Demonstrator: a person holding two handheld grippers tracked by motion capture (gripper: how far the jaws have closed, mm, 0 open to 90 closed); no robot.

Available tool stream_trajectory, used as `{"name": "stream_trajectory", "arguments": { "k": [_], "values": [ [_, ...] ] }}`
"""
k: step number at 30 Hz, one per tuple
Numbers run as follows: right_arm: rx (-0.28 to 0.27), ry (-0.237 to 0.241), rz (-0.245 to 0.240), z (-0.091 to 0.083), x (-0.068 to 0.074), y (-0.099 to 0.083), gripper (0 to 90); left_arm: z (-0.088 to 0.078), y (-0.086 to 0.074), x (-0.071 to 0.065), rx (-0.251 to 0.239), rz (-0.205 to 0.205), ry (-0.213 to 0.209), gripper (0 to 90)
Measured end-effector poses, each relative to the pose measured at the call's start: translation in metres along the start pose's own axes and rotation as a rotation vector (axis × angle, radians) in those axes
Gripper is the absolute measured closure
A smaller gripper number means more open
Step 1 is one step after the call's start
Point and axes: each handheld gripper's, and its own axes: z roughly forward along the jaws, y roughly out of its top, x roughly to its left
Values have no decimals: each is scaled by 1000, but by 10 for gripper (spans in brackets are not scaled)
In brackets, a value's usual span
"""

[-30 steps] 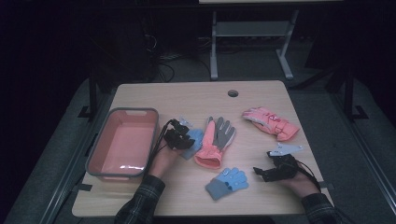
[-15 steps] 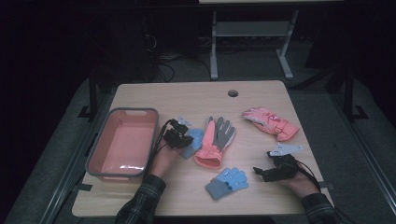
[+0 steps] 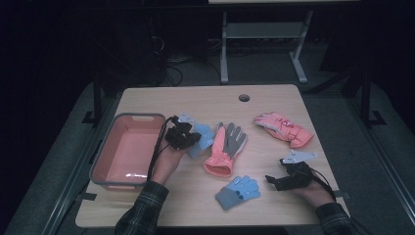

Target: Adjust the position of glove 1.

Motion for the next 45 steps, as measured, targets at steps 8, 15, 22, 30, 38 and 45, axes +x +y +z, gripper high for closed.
{"name": "stream_trajectory", "arguments": {
  "k": [8, 15, 22, 30, 38, 45],
  "values": [
    [0, 0, 0, 0, 0, 0, 121, -20, 4, -12, -27, 14, -91, 865],
    [0, 0, -1, 0, 0, 0, 121, -30, 1, -27, -43, 10, -180, 865],
    [-1, -1, -1, 0, 0, 0, 121, -32, -7, -48, -37, 23, -249, 865],
    [0, 0, 0, 0, 0, 0, 121, -19, -16, -75, 3, 64, -326, 865],
    [0, 0, -1, 0, 0, 0, 121, -7, -21, -94, 41, 93, -383, 865],
    [0, 0, 0, 0, 0, 0, 121, 4, -27, -112, 60, 107, -421, 865]
  ]
}}
